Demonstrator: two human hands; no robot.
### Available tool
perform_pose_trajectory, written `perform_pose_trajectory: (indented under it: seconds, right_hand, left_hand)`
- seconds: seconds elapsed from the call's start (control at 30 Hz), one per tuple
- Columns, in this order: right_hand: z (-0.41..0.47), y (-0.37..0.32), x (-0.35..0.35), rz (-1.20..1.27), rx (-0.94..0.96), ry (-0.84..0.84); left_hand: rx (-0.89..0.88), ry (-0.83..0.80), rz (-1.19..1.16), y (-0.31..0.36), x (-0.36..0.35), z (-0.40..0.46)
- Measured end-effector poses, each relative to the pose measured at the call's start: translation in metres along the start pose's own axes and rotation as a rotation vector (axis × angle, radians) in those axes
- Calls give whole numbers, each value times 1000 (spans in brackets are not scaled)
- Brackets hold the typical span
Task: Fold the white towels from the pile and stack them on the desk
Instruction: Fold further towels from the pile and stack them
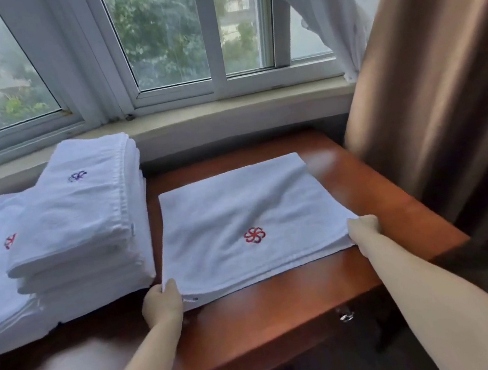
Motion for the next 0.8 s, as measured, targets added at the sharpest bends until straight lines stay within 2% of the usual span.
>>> perform_pose_trajectory:
  seconds: [0.03, 0.13, 0.2, 0.27, 0.33, 0.53, 0.6, 0.7, 0.73, 0.8]
  right_hand:
    - [-4, -5, 5, 49, 40, 47]
    - [-33, -50, 33, 144, 330, 253]
    - [-48, -57, 47, 167, 402, 366]
    - [-49, -41, 46, 63, 322, 346]
    - [-41, -14, 35, -98, 218, 227]
    - [-31, 3, 29, -168, 184, 99]
    - [-31, -5, 31, -151, 239, 120]
    - [-47, -39, 48, -26, 492, 290]
    - [-51, -46, 51, -7, 522, 323]
    - [-44, -41, 45, -88, 451, 275]
  left_hand:
    - [-1, 16, -29, 1, 3, 3]
    - [-91, 129, -181, 16, 19, 0]
    - [-158, 152, -135, 18, 23, -6]
    - [-135, 88, 30, 6, 13, -5]
    - [-111, 38, 159, -5, 7, -6]
    - [29, -39, 77, -21, 2, -4]
    - [21, -23, 73, -19, 4, -5]
    - [-125, 180, 114, 3, 26, -13]
    - [-154, 210, 140, 8, 30, -15]
    - [-105, 138, 242, 3, 24, -13]
Point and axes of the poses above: each hand's wrist, its own z-axis towards the middle knuckle, its own x-axis out of the back of the hand, y = z × x, the point moved 10 cm from there along z, towards the middle knuckle, and after that the axes turned 3 degrees about z, right-handed, at the moved point
